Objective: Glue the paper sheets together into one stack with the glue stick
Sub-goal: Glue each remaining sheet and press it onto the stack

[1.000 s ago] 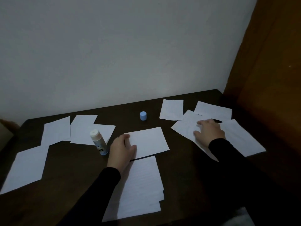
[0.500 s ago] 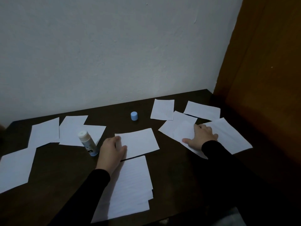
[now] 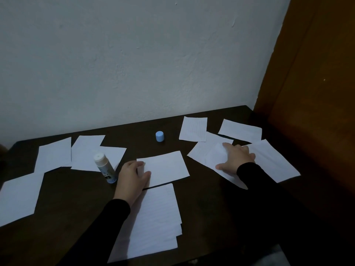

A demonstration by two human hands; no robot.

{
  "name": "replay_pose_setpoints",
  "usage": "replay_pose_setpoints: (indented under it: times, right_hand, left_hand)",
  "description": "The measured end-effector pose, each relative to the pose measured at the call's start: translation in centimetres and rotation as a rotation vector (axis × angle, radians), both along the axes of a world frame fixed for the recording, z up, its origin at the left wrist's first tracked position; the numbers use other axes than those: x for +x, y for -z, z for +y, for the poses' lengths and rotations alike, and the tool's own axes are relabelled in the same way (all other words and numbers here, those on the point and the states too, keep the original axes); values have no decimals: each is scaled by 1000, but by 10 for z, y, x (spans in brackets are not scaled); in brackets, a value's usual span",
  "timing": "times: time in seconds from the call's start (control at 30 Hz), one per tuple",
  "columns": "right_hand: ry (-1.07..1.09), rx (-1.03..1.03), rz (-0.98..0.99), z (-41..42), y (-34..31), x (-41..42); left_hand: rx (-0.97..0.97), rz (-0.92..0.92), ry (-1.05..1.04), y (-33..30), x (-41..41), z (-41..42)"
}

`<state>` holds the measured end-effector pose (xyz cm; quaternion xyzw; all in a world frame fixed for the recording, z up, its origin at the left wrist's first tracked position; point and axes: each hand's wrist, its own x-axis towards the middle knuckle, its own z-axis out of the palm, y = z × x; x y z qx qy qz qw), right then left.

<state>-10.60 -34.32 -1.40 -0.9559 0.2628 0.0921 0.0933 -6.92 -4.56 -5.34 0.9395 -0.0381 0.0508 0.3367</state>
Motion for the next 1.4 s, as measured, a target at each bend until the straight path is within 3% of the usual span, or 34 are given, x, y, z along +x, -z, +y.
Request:
replay_pose_setpoints:
  times: [0.2, 0.53, 0.63, 0.77, 0.87, 1.0, 1.13, 1.17, 1.3, 1.4]
  right_hand:
    - [-32, 84, -147, 11, -10, -5]
    - [-214, 213, -132, 41, -43, 5]
    - [-325, 240, -181, 60, -53, 7]
    - [-473, 281, -222, 88, -59, 9]
    - [-539, 338, -308, 102, -56, 12]
    - [-352, 314, -528, 101, -45, 20]
    - [-50, 731, -329, 94, -30, 22]
    - [-28, 752, -272, 93, -26, 21]
    - [-46, 670, -203, 93, -17, 22]
    - [-47, 579, -177, 97, -11, 27]
  left_hand:
    - [-50, 31, -24, -3, -3, -2]
    - [-117, 24, -35, -10, -6, 1]
    - [-193, 12, 50, -26, -10, 0]
    - [-304, 137, 242, -48, -18, -4]
    - [-328, 121, 188, -48, -19, -1]
    - [-532, 194, 36, -44, -17, 10]
    - [-616, 279, -59, -34, -17, 18]
    - [-623, 302, -76, -32, -17, 19]
    - [-566, 337, -99, -25, -17, 21]
    - [-372, 259, -113, -19, -16, 20]
